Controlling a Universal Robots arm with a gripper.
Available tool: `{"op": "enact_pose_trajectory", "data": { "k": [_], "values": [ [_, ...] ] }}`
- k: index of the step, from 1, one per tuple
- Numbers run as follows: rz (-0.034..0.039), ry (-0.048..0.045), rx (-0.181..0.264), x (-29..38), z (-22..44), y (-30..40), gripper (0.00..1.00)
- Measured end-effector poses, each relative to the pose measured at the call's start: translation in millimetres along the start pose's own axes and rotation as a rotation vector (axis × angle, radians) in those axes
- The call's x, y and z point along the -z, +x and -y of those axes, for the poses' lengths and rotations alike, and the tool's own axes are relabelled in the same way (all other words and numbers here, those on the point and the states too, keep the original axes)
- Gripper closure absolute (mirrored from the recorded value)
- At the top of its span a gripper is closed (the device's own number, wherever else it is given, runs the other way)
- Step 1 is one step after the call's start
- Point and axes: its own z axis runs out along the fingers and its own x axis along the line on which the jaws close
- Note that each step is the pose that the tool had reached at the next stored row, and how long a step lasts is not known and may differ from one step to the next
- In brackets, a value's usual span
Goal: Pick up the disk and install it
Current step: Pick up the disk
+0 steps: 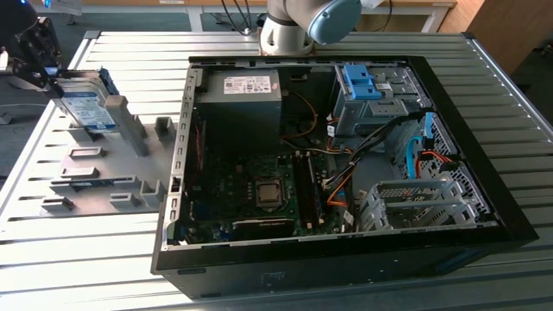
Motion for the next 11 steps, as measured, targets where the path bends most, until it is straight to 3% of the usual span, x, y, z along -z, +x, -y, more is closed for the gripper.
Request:
{"op": "enact_pose_trajectory", "data": {
  "k": [11],
  "values": [
    [0.0000, 0.0000, 0.000, 8.2, -0.3, -0.3, 0.64]
  ]
}}
